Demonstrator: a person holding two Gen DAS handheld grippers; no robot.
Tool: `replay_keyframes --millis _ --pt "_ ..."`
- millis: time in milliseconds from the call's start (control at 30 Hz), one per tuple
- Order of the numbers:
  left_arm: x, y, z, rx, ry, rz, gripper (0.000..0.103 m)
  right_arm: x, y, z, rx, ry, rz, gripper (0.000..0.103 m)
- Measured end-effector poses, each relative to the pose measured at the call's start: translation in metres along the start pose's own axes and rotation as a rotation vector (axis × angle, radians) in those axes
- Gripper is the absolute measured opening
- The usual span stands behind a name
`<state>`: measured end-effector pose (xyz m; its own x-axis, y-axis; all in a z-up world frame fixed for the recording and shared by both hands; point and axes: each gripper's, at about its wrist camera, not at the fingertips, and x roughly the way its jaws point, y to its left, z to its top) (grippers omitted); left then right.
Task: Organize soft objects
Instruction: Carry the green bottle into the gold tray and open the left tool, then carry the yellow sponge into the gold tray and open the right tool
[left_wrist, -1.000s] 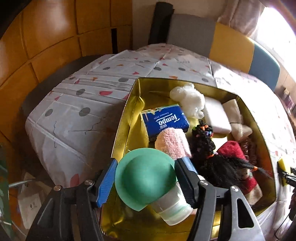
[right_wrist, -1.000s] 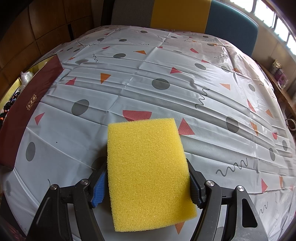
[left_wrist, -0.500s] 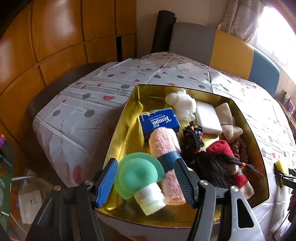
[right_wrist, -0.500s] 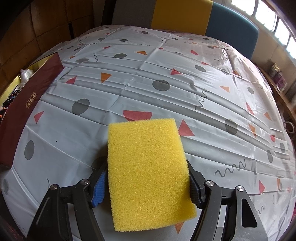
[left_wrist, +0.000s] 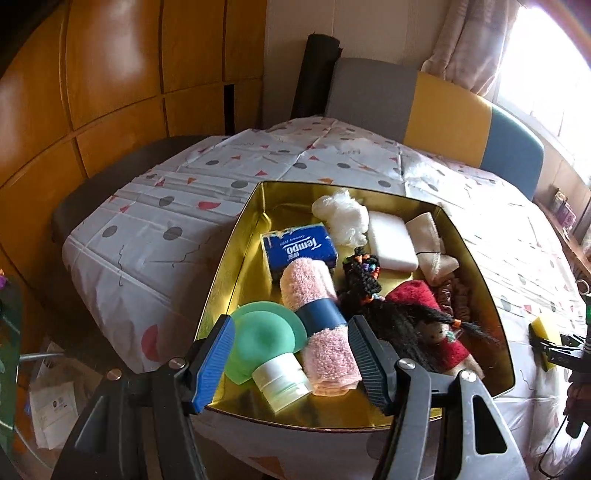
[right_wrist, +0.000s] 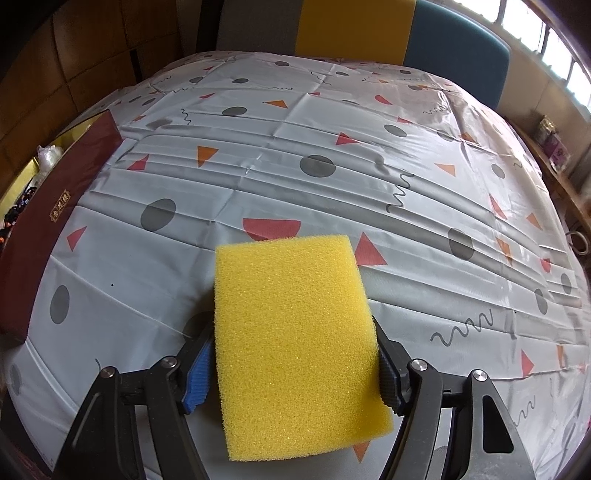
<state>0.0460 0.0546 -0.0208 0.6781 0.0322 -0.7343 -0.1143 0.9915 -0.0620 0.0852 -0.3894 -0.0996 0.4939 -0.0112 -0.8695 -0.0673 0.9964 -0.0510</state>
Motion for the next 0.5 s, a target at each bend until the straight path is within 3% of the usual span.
replay_keyframes --millis 500 --pt "-0.0095 0.0015 -0.0076 -0.005 -0.015 -0.044 0.065 -0.0020 0.0035 0.0007 0.132 0.033 -0.069 0.071"
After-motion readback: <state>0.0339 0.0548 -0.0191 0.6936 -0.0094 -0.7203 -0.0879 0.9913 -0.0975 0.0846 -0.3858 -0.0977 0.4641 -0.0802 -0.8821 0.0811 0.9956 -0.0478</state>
